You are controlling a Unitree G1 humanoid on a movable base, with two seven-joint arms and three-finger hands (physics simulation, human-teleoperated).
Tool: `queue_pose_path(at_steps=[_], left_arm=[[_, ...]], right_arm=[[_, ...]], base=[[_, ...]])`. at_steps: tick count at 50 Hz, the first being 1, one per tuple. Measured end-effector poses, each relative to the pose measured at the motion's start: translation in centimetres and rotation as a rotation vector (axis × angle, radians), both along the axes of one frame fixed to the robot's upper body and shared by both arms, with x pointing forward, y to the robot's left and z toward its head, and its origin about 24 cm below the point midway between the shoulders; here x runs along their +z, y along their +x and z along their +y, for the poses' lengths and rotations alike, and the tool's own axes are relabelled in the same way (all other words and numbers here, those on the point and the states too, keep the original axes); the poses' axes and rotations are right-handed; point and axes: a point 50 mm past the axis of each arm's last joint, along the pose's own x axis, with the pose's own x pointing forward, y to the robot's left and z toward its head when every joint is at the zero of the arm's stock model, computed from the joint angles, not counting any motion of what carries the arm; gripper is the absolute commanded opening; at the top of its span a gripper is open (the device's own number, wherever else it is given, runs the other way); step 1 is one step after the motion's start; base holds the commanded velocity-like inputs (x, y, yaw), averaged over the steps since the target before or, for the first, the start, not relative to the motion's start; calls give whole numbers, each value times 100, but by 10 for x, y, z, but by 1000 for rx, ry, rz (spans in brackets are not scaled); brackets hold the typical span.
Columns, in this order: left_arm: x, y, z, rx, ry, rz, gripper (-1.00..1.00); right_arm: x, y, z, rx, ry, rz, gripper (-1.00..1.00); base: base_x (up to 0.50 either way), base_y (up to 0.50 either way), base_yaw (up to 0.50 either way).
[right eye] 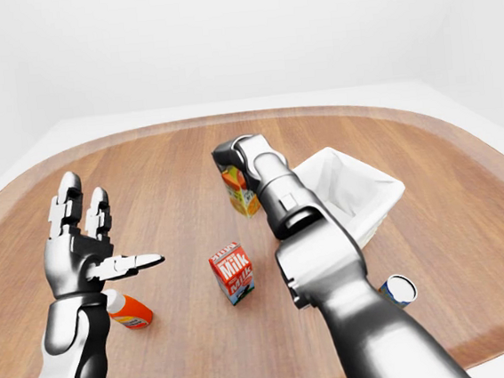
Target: Pick up the orange juice, and put it in the basket.
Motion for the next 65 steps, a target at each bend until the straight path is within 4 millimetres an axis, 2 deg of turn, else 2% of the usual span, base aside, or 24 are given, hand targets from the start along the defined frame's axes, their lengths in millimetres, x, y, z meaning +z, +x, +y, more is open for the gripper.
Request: queue_pose_path(at_steps=[25,53,65], left_arm=[[0,0,0,-1,0,1,100],[-1,0,0,-1,0,3,100],[-1,0,0,-2,1,4,100]], right_arm=[[38,2,3,7,37,-39,-100],[106,-3,2,38,156,-103,-100],[124,-5,-2,38,165,-158,-100]], base=[[0,0,0],[0,0,0],[0,0,0]])
